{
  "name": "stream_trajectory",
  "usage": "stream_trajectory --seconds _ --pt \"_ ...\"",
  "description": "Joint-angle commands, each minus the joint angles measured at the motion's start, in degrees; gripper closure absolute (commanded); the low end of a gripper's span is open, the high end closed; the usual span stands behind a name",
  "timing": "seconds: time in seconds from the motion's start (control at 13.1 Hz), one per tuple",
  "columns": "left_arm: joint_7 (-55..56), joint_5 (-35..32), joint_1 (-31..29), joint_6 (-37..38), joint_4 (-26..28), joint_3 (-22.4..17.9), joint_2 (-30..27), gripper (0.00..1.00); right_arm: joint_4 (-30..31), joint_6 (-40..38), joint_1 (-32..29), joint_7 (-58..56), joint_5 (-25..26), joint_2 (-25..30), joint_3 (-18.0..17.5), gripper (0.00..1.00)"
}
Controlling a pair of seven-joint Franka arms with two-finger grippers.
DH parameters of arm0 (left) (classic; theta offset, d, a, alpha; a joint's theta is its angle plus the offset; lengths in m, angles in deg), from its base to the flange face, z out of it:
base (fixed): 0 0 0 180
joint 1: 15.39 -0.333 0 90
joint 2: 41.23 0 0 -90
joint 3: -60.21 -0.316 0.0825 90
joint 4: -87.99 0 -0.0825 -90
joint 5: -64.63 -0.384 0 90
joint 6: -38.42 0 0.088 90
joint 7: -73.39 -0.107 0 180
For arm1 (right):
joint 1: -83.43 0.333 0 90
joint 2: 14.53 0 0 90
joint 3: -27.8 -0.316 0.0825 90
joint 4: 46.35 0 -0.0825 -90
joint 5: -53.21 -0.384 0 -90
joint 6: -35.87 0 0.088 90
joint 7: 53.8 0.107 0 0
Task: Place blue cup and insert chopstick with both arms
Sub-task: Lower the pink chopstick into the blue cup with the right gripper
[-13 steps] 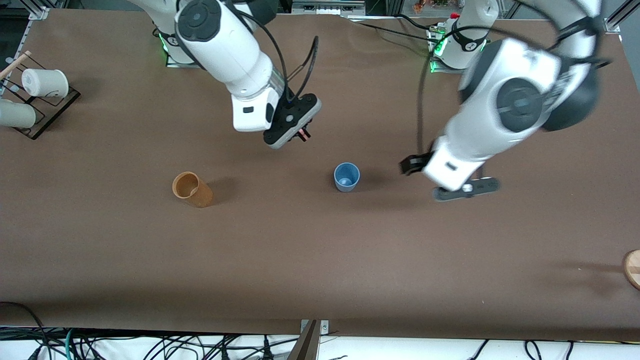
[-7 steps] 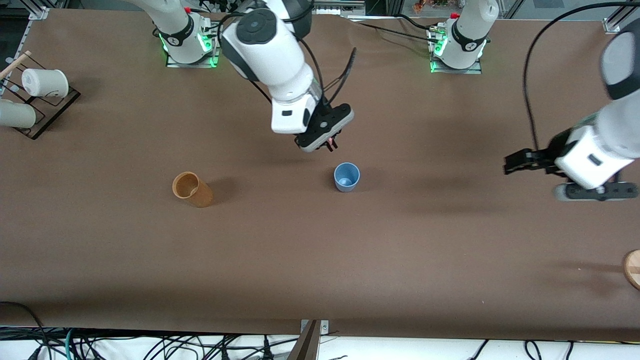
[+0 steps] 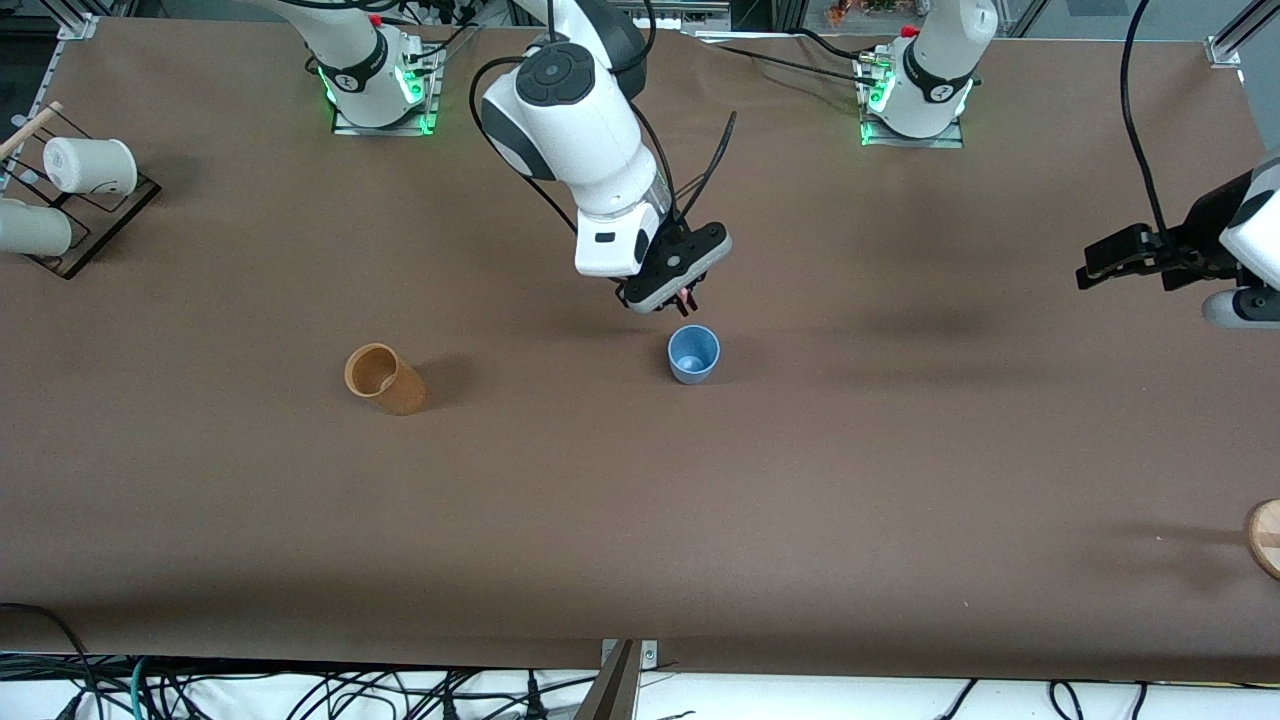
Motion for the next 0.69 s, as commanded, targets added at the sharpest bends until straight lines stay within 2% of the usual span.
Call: stream_trajectory --seconds 0.0,0.46,0.61 --pt "-2.51 -0.55 -1.02 -0.81 5.42 0.23 -3.88 0.00 -2.36 2.61 0.70 2.30 2.43 -2.76 0.16 1.00" --pt "-2.07 -0.55 0.47 -2.22 9.38 0.32 -7.48 0.00 -2.27 3.31 0.97 4.91 6.21 -4.96 0.16 0.99" --pt "-2.07 -0.55 0.56 -2.92 10.95 0.32 -8.53 0.00 -2.27 4.71 1.32 7.73 9.38 -6.63 0.16 0.86"
